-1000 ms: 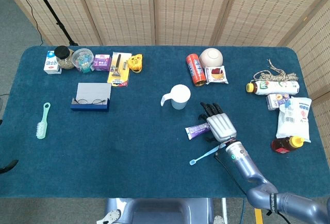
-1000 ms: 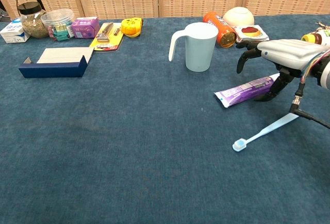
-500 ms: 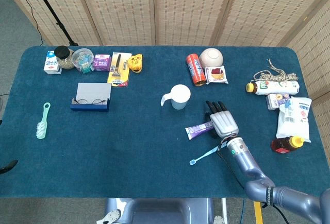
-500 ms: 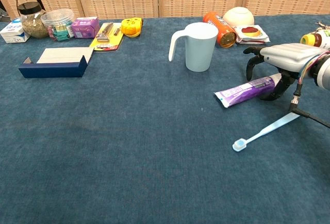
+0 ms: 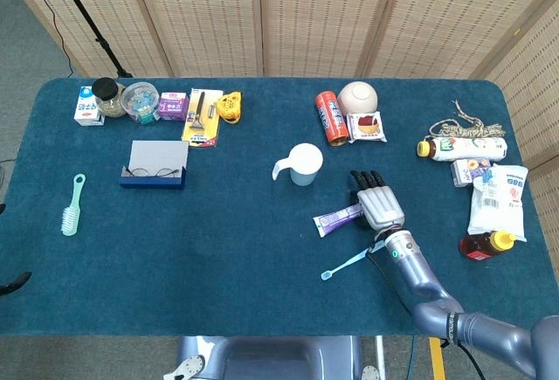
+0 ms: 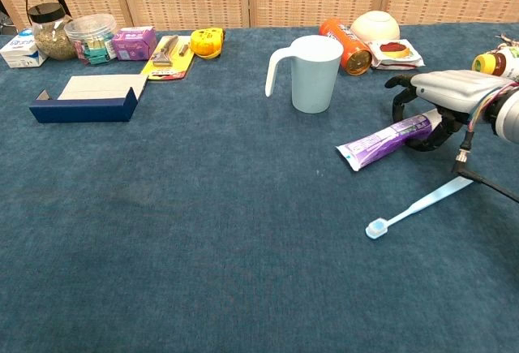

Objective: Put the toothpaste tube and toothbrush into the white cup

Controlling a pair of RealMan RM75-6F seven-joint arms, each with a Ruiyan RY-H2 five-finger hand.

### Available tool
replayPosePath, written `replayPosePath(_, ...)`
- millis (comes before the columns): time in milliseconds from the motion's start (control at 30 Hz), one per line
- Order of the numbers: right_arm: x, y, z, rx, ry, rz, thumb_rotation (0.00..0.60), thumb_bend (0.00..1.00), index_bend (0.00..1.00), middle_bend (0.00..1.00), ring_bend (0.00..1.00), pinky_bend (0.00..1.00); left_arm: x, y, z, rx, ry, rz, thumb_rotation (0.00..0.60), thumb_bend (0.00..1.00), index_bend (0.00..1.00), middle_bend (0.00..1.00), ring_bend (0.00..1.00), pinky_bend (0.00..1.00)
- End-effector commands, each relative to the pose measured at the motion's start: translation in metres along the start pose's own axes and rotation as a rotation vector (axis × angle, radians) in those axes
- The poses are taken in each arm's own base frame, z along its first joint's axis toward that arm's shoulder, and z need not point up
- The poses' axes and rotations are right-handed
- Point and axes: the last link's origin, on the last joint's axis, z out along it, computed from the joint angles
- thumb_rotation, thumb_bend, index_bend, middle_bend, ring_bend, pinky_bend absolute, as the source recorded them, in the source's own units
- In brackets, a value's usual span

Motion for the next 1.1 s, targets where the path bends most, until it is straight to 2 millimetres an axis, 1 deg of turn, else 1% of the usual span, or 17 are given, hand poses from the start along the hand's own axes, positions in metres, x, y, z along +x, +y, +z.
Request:
replayPosePath(33,0.004,0.003,-0.006,0.003,0.019,0.023,0.6,0.49,0.58,0.07,0.0,0.0,0.0,0.0,0.0,0.001,0.0,-0.001,0.6,0.0,0.0,0.0,0.0,0.0)
replayPosePath(133,0.015,0.007,-0.017,0.003,0.058,0.103,0.6,0.51,0.59,0.08,0.0,0.0,0.001,-0.001,0.0,0.003,0.001,-0.006,0.6,0.0,0.0,0.0,0.0,0.0)
replayPosePath(267,0.026,0.013,-0.027,0.008,0.091,0.162,0.6,0.54,0.61,0.09,0.0,0.0,0.001,-0.001,0.0,0.003,0.002,-0.008,0.6,0.0,0.0,0.0,0.0,0.0)
replayPosePath(367,0.051,0.022,-0.037,0.008,0.183,0.192,0.6,0.56,0.62,0.1,0.0,0.0,0.001,0.0,-0.001,-0.003,-0.003,-0.007,0.6,0.0,0.0,0.0,0.0,0.0)
replayPosePath(467,0.065,0.025,-0.041,0.011,0.217,0.193,0.6,0.58,0.62,0.11,0.0,0.0,0.001,0.0,-0.002,-0.006,-0.002,-0.008,0.6,0.0,0.0,0.0,0.0,0.0)
replayPosePath(500,0.075,0.024,-0.041,0.014,0.243,0.188,0.6,0.58,0.63,0.11,0.0,0.0,0.001,0.0,-0.003,-0.007,-0.001,-0.009,0.6,0.0,0.0,0.0,0.0,0.0)
replayPosePath(533,0.08,0.023,-0.042,0.015,0.253,0.185,0.6,0.58,0.63,0.11,0.0,0.0,0.001,0.0,-0.003,-0.007,-0.001,-0.01,0.6,0.0,0.0,0.0,0.0,0.0)
replayPosePath(600,0.093,0.02,-0.043,0.019,0.275,0.173,0.6,0.58,0.63,0.11,0.0,0.0,0.002,-0.001,-0.003,-0.007,0.001,-0.013,0.6,0.0,0.0,0.0,0.0,0.0)
replayPosePath(767,0.116,0.009,-0.045,0.02,0.301,0.165,0.6,0.58,0.64,0.11,0.0,0.0,0.004,-0.002,-0.004,-0.008,0.003,-0.022,0.6,0.0,0.0,0.0,0.0,0.0)
replayPosePath(933,0.131,-0.005,-0.044,0.022,0.303,0.193,0.6,0.58,0.64,0.12,0.0,0.0,0.005,-0.004,-0.004,-0.009,0.004,-0.032,0.6,0.0,0.0,0.0,0.0,0.0)
replayPosePath(1100,0.147,-0.027,-0.039,0.045,0.301,0.268,0.6,0.58,0.64,0.12,0.0,0.01,0.006,-0.005,-0.004,-0.012,0.003,-0.036,0.6,0.0,0.0,0.0,0.0,0.0)
